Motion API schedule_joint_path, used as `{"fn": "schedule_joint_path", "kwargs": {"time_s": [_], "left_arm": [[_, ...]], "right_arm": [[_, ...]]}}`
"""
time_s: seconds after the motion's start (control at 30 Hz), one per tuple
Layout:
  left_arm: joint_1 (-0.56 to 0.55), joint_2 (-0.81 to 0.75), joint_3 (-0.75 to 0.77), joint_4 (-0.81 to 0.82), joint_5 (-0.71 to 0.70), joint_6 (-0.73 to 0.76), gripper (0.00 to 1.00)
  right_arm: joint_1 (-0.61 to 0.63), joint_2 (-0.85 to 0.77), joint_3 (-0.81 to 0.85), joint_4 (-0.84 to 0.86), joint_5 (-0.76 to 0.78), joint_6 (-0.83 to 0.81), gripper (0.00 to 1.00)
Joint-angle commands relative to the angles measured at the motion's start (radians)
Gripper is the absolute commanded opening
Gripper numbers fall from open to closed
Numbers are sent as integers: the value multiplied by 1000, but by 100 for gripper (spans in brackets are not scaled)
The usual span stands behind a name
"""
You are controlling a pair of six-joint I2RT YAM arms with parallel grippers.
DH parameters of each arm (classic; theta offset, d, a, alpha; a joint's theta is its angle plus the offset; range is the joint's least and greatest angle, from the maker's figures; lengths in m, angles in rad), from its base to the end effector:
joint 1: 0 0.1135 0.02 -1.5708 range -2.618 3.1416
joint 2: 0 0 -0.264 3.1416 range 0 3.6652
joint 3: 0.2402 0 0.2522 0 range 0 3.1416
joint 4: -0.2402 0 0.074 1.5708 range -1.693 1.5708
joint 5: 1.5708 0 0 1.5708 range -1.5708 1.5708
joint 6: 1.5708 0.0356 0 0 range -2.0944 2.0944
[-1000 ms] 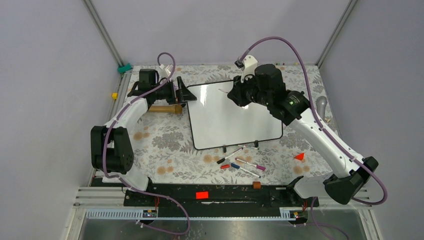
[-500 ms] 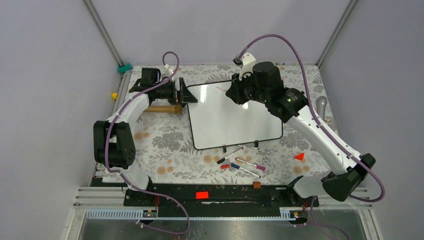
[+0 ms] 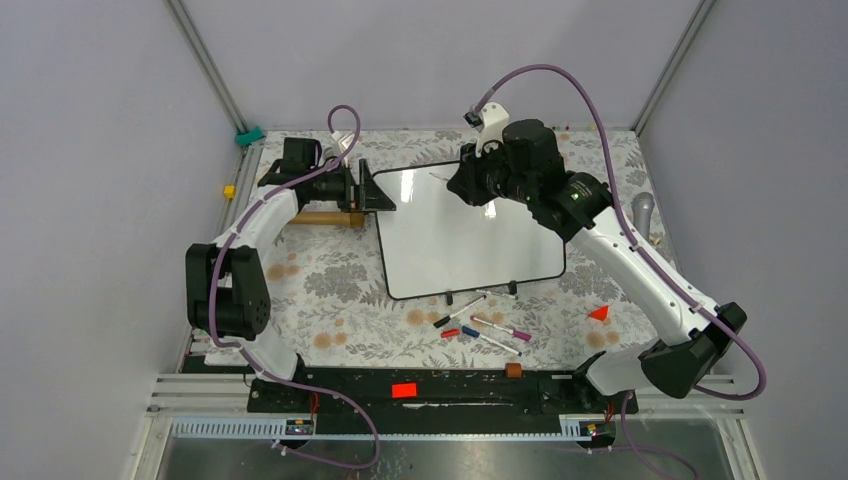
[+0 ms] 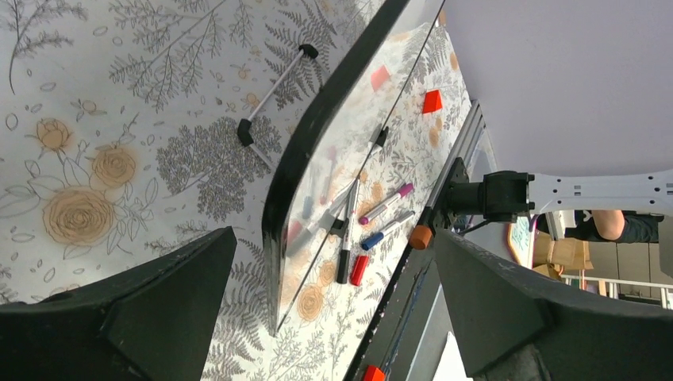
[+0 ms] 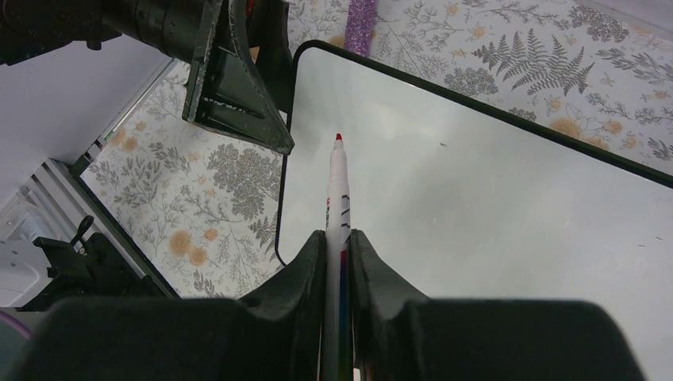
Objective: Write a sentence on the whiteboard
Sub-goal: Hold the whiteboard on the whiteboard stand.
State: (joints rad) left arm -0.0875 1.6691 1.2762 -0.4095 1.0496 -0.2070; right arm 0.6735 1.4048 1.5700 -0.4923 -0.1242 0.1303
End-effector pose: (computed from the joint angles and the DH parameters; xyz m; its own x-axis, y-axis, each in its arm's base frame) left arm 0.3549 -0.0621 0.2719 -0.8333 -0.0296 -0.5520 0.4830 0.4468 -0.7531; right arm 0.2409 0.1978 0.4382 -0.3413 -0.1074 -0.9338 -0.6720 0.7225 0.1625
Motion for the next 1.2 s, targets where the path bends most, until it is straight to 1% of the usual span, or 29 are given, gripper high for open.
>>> {"fn": "schedule_joint_path", "kwargs": {"time_s": [0.0, 0.13, 0.27, 0.37, 0.5, 0.63, 0.87, 1.17], "left_arm": [[-1, -65, -19, -21, -9, 56, 99], [-4, -70, -32, -27, 0, 59, 99], [-29, -95, -50, -48, -49, 83, 99], [-36, -128, -92, -51, -82, 86, 99], [-36, -139, -132, -51, -53, 99, 99], [-37, -133, -145, -55, -45, 105, 99], [-37, -160, -186, -42, -77, 118, 99], [-56, -137, -211, -35, -52, 128, 99]], "right_arm": [[5, -27, 6, 3, -18, 26, 0], [6, -50, -35, 4, -7, 48, 0], [6, -66, -66, 4, -4, 82, 0], [6, -74, -84, 4, -4, 101, 0], [5, -82, -95, 4, -2, 114, 0], [5, -84, -95, 3, -7, 117, 0], [5, -61, -72, 4, -20, 122, 0], [6, -11, -15, 4, -41, 118, 0]]}}
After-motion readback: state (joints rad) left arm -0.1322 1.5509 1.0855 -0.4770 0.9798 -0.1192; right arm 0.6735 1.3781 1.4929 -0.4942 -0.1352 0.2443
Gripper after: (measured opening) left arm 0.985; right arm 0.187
